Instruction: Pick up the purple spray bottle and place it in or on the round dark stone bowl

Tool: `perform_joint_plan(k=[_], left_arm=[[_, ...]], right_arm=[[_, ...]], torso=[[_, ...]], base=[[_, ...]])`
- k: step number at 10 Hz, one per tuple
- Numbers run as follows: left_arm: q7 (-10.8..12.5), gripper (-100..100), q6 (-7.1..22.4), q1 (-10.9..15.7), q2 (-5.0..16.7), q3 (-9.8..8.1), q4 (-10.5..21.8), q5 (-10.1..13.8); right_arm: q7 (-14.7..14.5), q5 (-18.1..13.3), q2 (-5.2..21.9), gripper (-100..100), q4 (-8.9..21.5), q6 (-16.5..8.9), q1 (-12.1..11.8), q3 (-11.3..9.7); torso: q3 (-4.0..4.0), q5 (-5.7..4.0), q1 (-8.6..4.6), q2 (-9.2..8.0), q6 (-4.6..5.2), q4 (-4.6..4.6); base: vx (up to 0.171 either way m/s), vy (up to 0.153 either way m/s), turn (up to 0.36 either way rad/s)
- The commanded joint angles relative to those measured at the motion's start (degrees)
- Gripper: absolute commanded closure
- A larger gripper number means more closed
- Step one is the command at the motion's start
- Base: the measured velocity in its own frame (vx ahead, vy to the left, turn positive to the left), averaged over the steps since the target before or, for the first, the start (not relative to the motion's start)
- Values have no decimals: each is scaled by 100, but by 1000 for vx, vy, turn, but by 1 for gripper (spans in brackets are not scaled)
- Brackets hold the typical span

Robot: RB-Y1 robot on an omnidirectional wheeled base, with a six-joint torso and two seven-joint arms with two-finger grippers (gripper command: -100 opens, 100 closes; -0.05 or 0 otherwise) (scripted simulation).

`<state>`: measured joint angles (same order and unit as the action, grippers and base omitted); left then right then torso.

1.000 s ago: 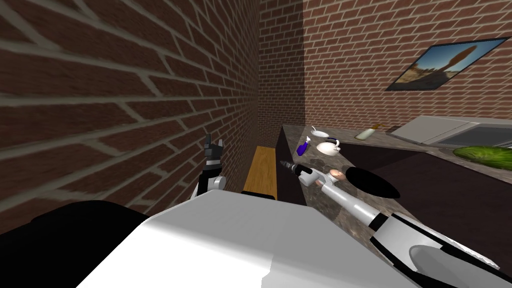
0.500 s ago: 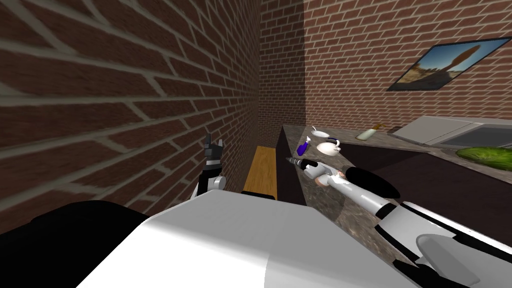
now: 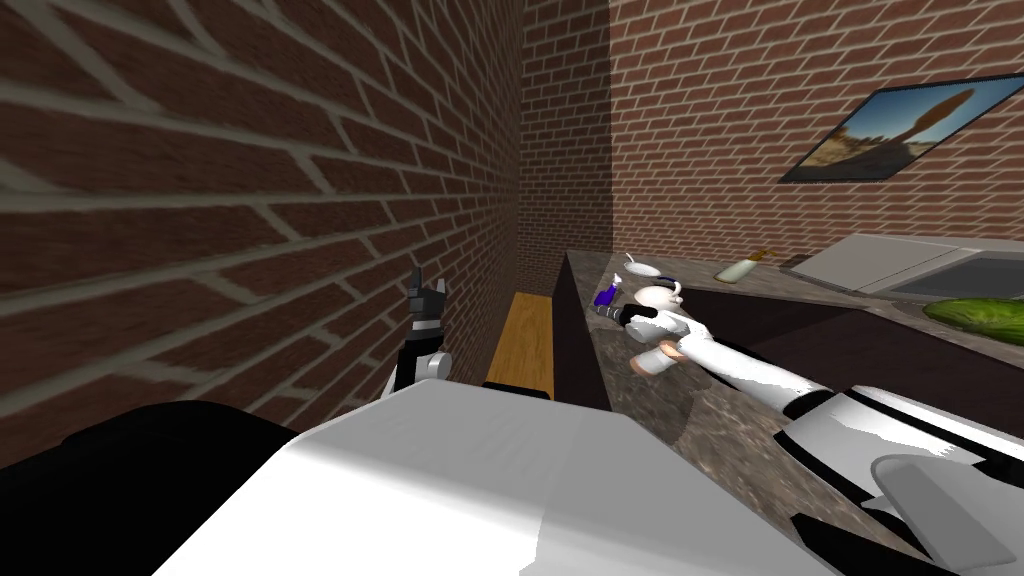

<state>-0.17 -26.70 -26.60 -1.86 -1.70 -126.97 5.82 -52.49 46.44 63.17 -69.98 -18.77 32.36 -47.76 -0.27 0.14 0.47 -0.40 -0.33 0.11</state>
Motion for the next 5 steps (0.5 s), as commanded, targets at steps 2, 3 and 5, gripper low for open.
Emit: perform_joint_plan(k=[2, 3, 5], left_arm=[[0, 0, 0, 0, 0, 0, 0, 0], [0, 0, 0, 0, 0, 0, 0, 0], [0, 0, 0, 0, 0, 0, 0, 0]], right_arm=[[36, 75, 293, -100, 103, -231, 241, 76], [24, 143, 368, -100, 163, -269, 340, 70], [4, 137, 336, -100, 230, -242, 375, 62]], torso=[[2, -1, 0, 3, -1, -1], [5, -1, 1, 7, -2, -3], [9, 0, 7, 14, -3, -4]], base=[[39, -16, 27], [53, -9, 46], [41, -1, 22]])
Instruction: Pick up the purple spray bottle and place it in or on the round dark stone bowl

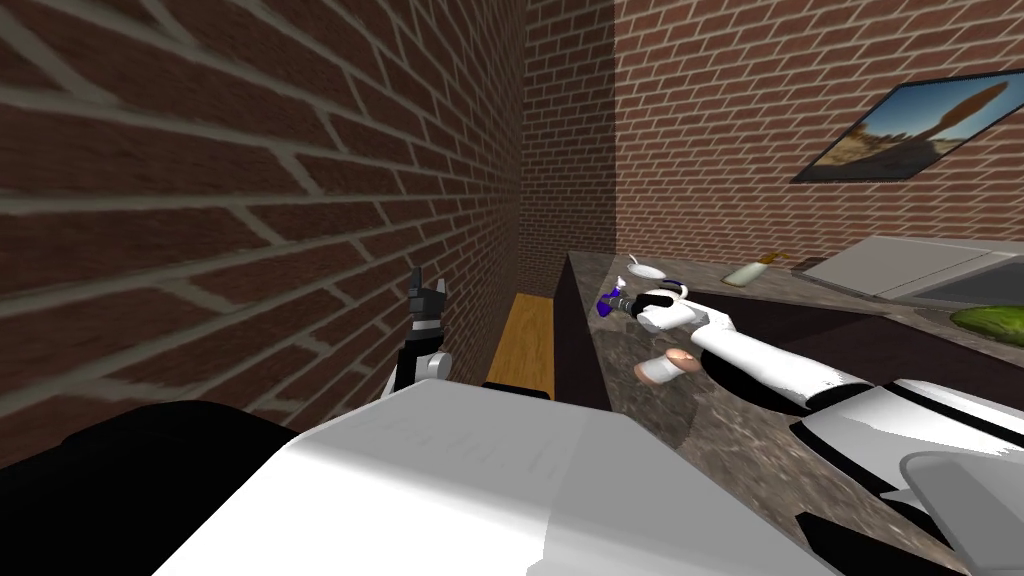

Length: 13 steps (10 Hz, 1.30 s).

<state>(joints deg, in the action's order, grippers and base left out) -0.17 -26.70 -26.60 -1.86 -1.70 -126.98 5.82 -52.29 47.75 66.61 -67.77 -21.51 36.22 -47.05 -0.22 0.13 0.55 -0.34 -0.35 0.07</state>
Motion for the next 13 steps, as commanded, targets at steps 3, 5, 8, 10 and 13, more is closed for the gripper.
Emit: perform_joint_plan(k=[3, 5, 8, 10, 13], left_arm=[[0, 0, 0, 0, 0, 0, 0, 0], [0, 0, 0, 0, 1, -1, 0, 0], [0, 0, 0, 0, 0, 0, 0, 0], [0, 0, 0, 0, 0, 0, 0, 0], [0, 0, 0, 1, 0, 0, 0, 0]], right_arm=[[114, -244, -276, -100, 250, 114, -190, 81], [111, -200, -185, 100, 143, 62, -159, 79], [105, -202, -182, 100, 138, 66, -153, 81], [107, -200, -183, 0, 138, 65, -153, 81], [17, -40, -85, 0, 102, 57, -52, 11]], torso=[[4, -3, -15, 8, -1, -1], [8, -6, -21, 13, 1, -3], [3, -8, -14, 1, 2, -4], [3, -6, -13, 1, 1, -4], [-10, -1, 3, -19, 1, 1]], base=[[62, -47, 41], [29, -24, 3], [0, 0, 0], [0, 0, 0], [-33, 27, -25]])
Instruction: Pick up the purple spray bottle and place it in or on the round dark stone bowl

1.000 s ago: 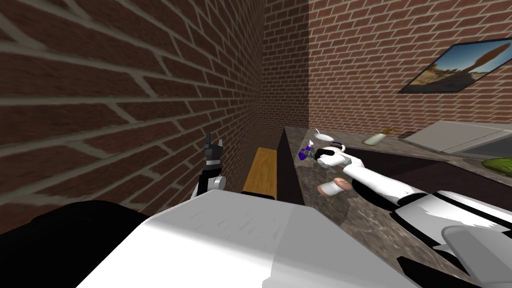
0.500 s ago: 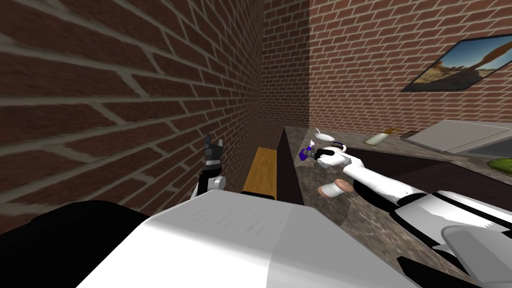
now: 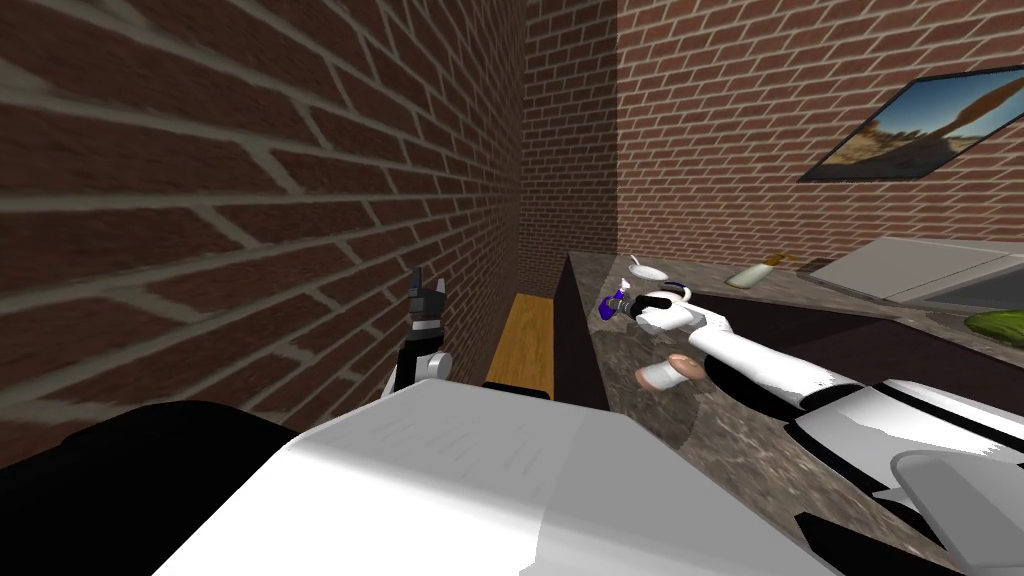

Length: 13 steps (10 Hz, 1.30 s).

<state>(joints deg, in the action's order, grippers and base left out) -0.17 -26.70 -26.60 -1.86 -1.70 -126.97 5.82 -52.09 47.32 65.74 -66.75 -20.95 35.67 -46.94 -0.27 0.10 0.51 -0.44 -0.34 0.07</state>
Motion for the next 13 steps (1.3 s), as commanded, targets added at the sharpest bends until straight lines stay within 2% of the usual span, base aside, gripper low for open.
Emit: perform_joint_plan(k=[1, 5, 6, 8, 9, 10, 11, 12, 13], left_arm=[[0, 0, 0, 0, 0, 0, 0, 0], [2, 0, 1, 6, 1, 8, 0, -1], [2, 0, 2, 8, 1, 11, 0, -2], [3, 0, 2, 8, 2, 12, 0, -2], [4, 0, 3, 12, 3, 18, -1, -3], [5, 0, 4, 13, 3, 21, -1, -3], [5, 0, 4, 13, 3, 21, -1, -3], [5, 0, 4, 13, 3, 21, 0, -3], [5, 0, 4, 13, 3, 21, -1, -3]], right_arm=[[178, 8, 50, 100, 11, 62, 76, 53], [832, 39, 204, 100, 80, 239, 319, 264], [832, 39, 204, 100, 80, 239, 319, 264], [1277, 59, 299, 100, 151, 344, 478, 432], [1318, 59, 299, 100, 151, 344, 478, 432], [1518, 69, 346, 100, 198, 398, 563, 531], [1596, 69, 346, 100, 198, 398, 563, 531], [1736, 79, 391, 100, 252, 450, 649, 641], [1851, 79, 391, 100, 252, 450, 649, 641]], torso=[[0, 0, 0, 0, 0, 0], [-45, 3, 16, -72, -1, 21], [-54, 3, 18, -87, -5, 25], [-50, 2, 15, -73, -6, 28], [-60, 3, 28, -93, -11, 32], [-65, 0, 29, -101, -13, 33], [-68, 1, 23, -102, -14, 38], [-64, -2, 21, -92, -12, 37], [-64, -1, 21, -91, -14, 39]], base=[[-88, 27, 7], [-164, 36, 11], [-132, 8, 17], [-144, 22, 34], [-168, 19, 13], [-162, -3, 41], [-111, -3, 28], [-115, 2, 43], [-112, -4, 26]])
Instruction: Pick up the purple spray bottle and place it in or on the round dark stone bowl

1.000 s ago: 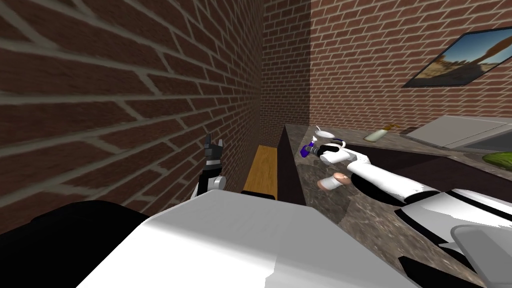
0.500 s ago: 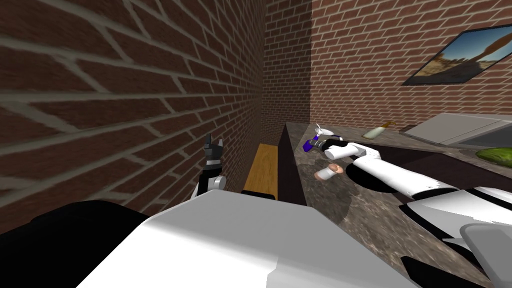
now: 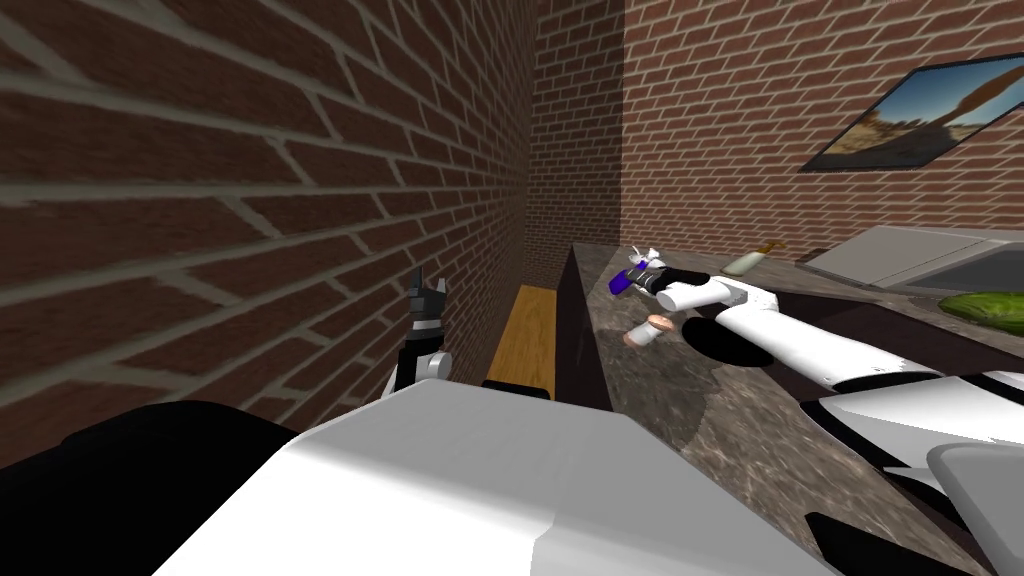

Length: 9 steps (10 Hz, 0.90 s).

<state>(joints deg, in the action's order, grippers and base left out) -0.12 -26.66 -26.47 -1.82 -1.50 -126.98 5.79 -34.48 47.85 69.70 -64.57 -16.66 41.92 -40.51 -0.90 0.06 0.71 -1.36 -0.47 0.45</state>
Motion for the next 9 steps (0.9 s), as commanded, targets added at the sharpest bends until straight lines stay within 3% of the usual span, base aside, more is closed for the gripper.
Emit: perform_joint_plan(k=[1, 6, 9], left_arm=[[0, 0, 0, 0, 0, 0, 0, 0], [1, 0, 1, 4, 1, 6, 0, -1], [1, 0, 1, 3, 1, 6, 0, -1]], right_arm=[[286, 35, 37, 100, 97, 73, 112, 117], [1152, 48, 107, 100, 251, 169, 282, 386], [1703, 52, 153, 100, 445, 252, 441, 693]], torso=[[0, 0, 0, 0, 0, 0], [-23, -2, 1, -34, -4, 13], [-20, -4, 5, -25, -3, 15]], base=[[-170, 31, 66], [-145, -11, 48], [-137, -1, 64]])
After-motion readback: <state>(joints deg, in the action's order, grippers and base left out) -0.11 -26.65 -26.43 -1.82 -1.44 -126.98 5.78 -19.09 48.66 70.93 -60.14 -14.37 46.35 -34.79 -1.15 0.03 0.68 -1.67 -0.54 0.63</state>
